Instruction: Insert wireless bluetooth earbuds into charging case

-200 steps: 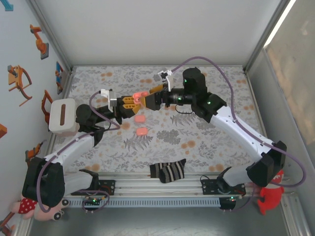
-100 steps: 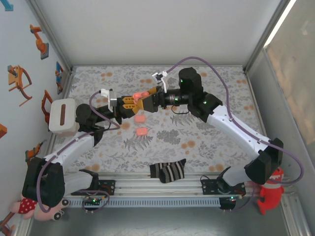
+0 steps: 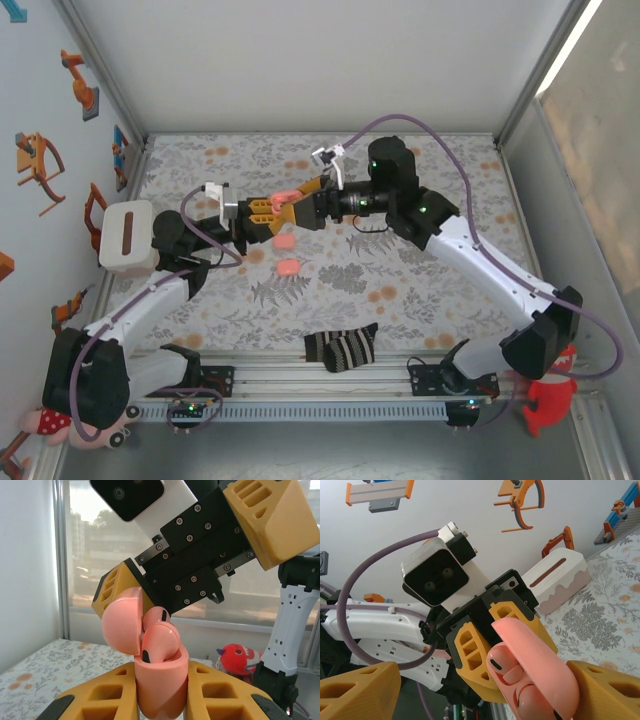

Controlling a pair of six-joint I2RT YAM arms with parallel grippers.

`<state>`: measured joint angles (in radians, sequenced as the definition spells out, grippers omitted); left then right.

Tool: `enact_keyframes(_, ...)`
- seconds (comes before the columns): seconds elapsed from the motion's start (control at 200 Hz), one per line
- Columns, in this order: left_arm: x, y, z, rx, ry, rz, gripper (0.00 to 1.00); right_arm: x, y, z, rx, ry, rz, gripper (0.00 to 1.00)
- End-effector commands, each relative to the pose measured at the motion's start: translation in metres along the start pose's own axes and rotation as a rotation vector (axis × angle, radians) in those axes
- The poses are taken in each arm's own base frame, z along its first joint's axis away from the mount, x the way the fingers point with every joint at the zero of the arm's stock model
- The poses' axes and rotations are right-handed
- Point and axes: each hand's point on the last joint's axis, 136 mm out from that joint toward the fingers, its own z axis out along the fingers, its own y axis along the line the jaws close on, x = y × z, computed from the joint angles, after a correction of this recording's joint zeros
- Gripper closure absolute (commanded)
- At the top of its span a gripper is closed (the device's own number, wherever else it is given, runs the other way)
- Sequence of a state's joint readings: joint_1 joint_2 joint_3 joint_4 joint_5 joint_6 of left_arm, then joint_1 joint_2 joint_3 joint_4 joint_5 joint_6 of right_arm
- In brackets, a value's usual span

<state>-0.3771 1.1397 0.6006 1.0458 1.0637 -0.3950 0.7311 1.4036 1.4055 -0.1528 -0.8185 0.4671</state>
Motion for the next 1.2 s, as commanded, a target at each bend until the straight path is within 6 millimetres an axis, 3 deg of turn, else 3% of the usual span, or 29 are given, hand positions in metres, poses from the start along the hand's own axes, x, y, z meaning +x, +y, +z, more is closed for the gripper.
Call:
enact_keyframes(0.0,-0.01,0.0,-0.001,-0.006,-0.005,0.038,1.0,-0.013,0.027,-0.011,-0.04,-0.029,-0.073,0.17)
enact_keyframes(0.376,-0.007,0.001,-0.001,-0.02,-0.004,0.036,1.0,-0.009,0.024,-0.015,0.013,-0.027,-0.099,0.17)
enact_keyframes(0.586,-0.006,0.001,-0.002,-0.026,-0.003,0.015,1.0,-0.013,0.007,-0.023,0.154,-0.032,-0.143,0.17)
enact_keyframes(0.891,-0.007,-0.002,-0.007,-0.076,0.008,-0.093,1.0,-0.027,-0.014,-0.066,0.466,-0.09,-0.241,0.16)
enact_keyframes(1.197,0.034,-0.011,-0.027,-0.266,0.179,-0.355,1.0,-0.008,-0.05,-0.114,0.779,-0.138,-0.177,0.13)
